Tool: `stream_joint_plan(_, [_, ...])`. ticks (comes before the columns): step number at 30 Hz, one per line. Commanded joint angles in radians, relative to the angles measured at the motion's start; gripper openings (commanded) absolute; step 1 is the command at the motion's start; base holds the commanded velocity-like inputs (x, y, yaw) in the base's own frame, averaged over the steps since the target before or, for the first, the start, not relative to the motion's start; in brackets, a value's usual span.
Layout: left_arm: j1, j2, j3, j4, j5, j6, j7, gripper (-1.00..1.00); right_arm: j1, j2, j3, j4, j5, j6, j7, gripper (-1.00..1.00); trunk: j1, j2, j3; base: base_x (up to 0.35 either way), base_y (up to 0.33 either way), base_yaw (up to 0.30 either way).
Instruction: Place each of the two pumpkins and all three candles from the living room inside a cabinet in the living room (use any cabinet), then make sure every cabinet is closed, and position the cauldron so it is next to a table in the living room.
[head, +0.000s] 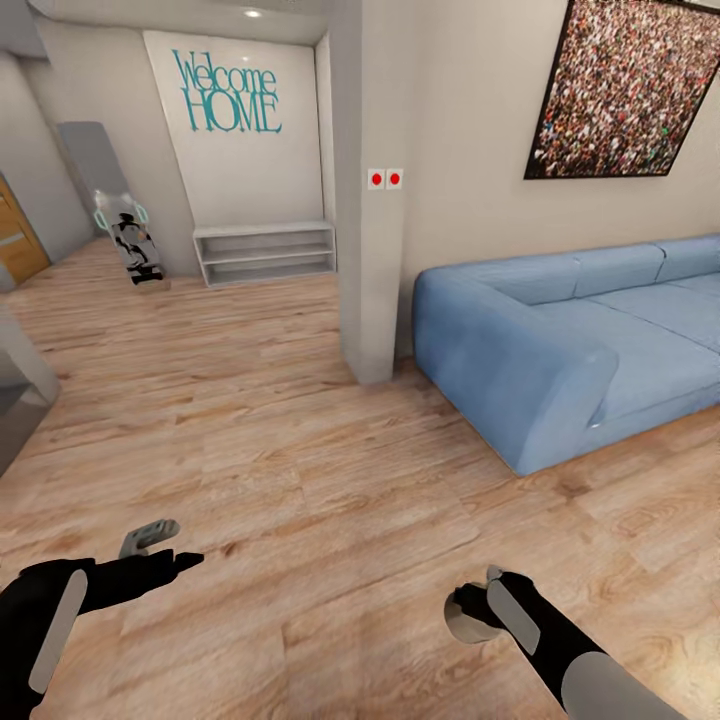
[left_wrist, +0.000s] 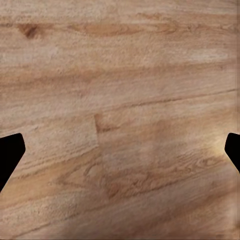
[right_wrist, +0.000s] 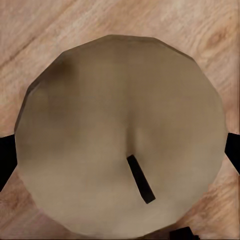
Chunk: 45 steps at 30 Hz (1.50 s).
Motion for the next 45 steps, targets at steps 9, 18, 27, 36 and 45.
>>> stream_joint_plan(9, [0.0, -0.001, 0.002, 0.0, -0.081, 0.0, 0.0, 1.0, 0.016, 0.005, 0.0, -0.373, -0.012, 0.174, -0.364, -1.0, -0.035, 0.063, 0.028, -0.008, 0.0, 0.0])
stream_joint_plan(18, [0.0, -0.001, 0.002, -0.009, -0.089, 0.0, -0.001, 1.0, 0.061, 0.007, -0.016, -0.546, -0.064, 0.279, -0.461, -1.0, -0.05, 0.091, 0.041, 0.0, 0.0, 0.0])
stream_joint_plan(27, [0.0, 0.0, 0.006, -0.011, -0.087, 0.0, -0.002, 1.0, 0.061, 0.004, -0.033, -0.549, -0.088, 0.285, -0.465, -1.0, -0.05, 0.091, 0.041, -0.065, 0.053, -0.147])
stream_joint_plan(36, [0.0, 0.0, 0.007, -0.011, -0.086, 0.0, -0.002, 1.0, 0.062, 0.004, -0.043, -0.541, -0.088, 0.285, -0.464, -1.0, -0.05, 0.091, 0.041, -0.079, 0.202, -0.274])
stream_joint_plan(45, [0.0, 0.0, 0.006, -0.011, -0.086, 0.0, -0.002, 1.0, 0.062, 0.003, -0.043, -0.54, -0.088, 0.284, -0.462, -1.0, -0.05, 0.091, 0.041, -0.064, 0.084, -0.277])
